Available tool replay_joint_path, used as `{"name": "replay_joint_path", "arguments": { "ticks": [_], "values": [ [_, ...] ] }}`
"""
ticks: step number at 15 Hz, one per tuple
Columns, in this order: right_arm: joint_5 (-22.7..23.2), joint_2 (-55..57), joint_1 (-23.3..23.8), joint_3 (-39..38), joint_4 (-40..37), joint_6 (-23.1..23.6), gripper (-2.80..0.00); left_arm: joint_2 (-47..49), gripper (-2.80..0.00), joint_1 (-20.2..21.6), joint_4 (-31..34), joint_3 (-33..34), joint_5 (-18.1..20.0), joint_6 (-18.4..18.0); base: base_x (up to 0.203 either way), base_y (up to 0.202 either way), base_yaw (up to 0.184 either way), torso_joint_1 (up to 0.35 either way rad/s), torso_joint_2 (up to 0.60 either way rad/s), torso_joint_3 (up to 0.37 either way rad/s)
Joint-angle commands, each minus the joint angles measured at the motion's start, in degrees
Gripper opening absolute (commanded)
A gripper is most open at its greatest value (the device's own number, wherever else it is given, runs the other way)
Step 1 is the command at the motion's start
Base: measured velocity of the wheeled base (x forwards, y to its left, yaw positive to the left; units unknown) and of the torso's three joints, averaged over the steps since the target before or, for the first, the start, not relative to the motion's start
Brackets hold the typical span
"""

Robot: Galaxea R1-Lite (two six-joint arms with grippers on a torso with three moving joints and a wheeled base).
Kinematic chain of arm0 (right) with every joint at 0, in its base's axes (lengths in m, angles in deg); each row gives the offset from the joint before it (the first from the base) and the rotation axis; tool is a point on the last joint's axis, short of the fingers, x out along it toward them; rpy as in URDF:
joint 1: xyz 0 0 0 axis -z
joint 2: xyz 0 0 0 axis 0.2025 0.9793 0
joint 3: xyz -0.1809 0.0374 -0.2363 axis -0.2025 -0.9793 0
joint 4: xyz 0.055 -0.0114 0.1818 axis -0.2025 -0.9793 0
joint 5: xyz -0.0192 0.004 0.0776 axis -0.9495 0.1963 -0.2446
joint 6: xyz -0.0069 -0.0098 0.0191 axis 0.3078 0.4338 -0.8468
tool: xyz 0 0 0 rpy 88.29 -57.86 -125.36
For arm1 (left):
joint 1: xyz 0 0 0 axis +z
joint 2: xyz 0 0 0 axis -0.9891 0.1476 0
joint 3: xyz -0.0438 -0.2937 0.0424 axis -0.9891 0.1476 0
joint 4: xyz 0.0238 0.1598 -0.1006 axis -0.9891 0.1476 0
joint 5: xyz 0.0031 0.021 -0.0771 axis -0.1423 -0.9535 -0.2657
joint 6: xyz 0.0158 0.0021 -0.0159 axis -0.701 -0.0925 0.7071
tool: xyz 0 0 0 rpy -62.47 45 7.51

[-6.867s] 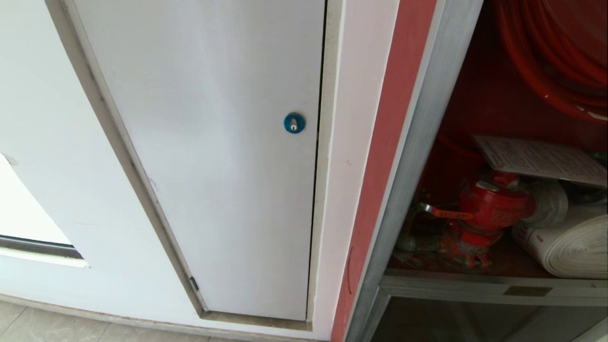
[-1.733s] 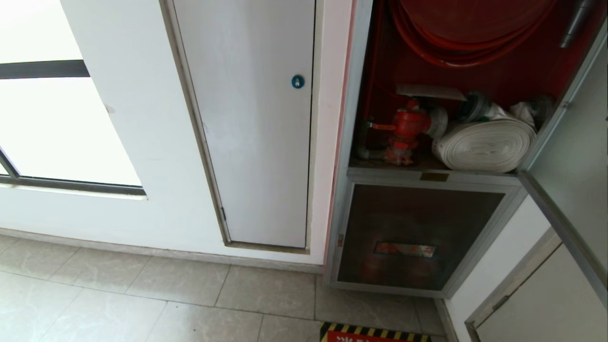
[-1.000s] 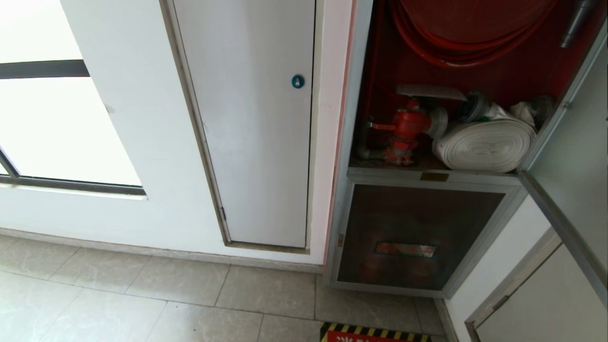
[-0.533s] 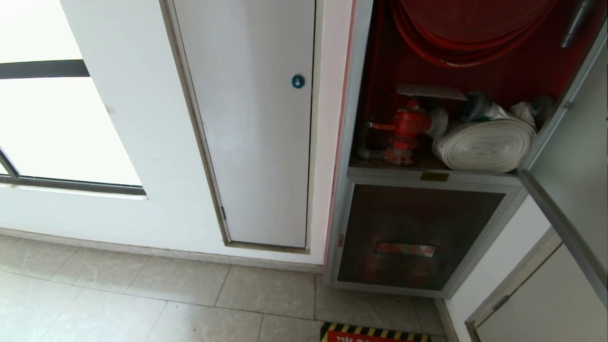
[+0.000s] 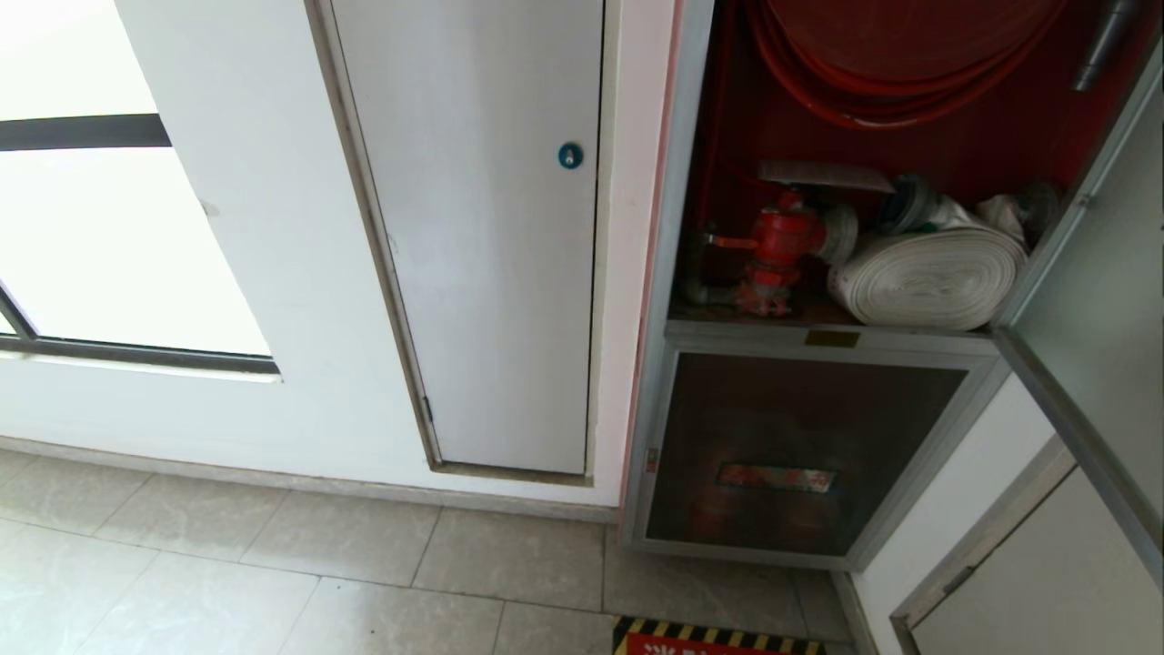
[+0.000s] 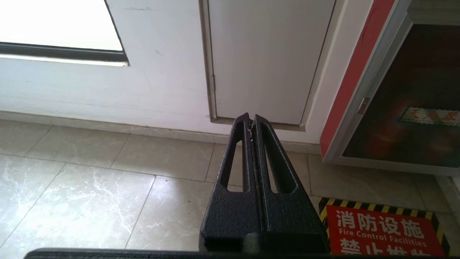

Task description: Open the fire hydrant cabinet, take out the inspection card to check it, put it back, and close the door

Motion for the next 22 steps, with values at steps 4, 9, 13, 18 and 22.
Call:
{"name": "replay_joint_path", "arguments": {
  "ticks": [4, 9, 13, 18, 22],
  "values": [
    [2.8, 5.3, 2.7, 1.5, 1.4, -0.1, -2.80, 0.1, -2.80, 0.0, 0.0, 0.0, 0.0, 0.0, 0.000, 0.000, 0.000, 0.000, 0.00, 0.000],
    [3.9, 9.3, 3.1, 2.1, 4.0, 0.0, -2.80, 0.1, -2.80, 0.0, 0.0, 0.0, 0.0, 0.0, 0.000, 0.000, 0.000, 0.000, 0.00, 0.000],
    [8.2, 10.2, 3.1, 2.1, 3.9, 0.1, -2.80, 0.1, -2.80, 0.0, 0.0, 0.0, 0.0, 0.0, 0.000, 0.000, 0.000, 0.000, 0.00, 0.000],
    [11.1, 10.3, 3.0, 2.1, 3.9, 0.2, -2.80, 0.1, -2.80, 0.0, 0.0, 0.1, 0.0, 0.0, 0.000, 0.000, 0.000, 0.000, 0.00, 0.000],
    [12.8, 9.6, 2.9, 1.8, 3.8, 0.2, -2.80, 0.1, -2.80, 0.0, 0.0, 0.1, 0.0, 0.0, 0.000, 0.000, 0.000, 0.000, 0.00, 0.000]
  ]
}}
